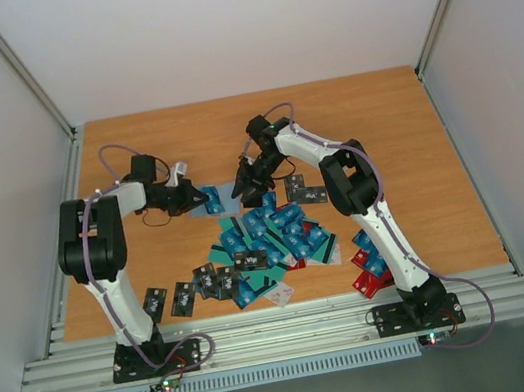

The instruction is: Put the credit cards into the card holder

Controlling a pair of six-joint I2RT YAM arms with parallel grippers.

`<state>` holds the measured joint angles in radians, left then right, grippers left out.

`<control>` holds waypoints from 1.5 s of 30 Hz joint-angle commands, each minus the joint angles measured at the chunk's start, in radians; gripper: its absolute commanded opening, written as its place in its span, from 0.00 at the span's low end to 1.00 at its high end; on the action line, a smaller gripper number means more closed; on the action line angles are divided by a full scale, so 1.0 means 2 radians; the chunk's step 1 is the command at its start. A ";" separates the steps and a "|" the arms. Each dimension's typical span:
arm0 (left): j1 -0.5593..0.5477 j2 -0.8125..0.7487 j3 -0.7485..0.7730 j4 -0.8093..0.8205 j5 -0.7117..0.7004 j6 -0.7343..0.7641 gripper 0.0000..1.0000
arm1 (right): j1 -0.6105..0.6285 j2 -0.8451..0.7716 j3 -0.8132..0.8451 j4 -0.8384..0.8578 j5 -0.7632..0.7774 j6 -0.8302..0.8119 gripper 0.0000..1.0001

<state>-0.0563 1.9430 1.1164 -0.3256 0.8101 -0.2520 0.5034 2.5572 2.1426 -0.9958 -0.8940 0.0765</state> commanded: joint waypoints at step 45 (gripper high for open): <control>-0.005 0.111 0.120 -0.165 0.070 0.123 0.00 | -0.009 0.043 0.048 -0.069 0.035 -0.002 0.32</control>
<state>-0.0566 2.1231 1.3251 -0.5613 0.9558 -0.0910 0.4934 2.5847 2.1941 -1.0546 -0.8886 0.0883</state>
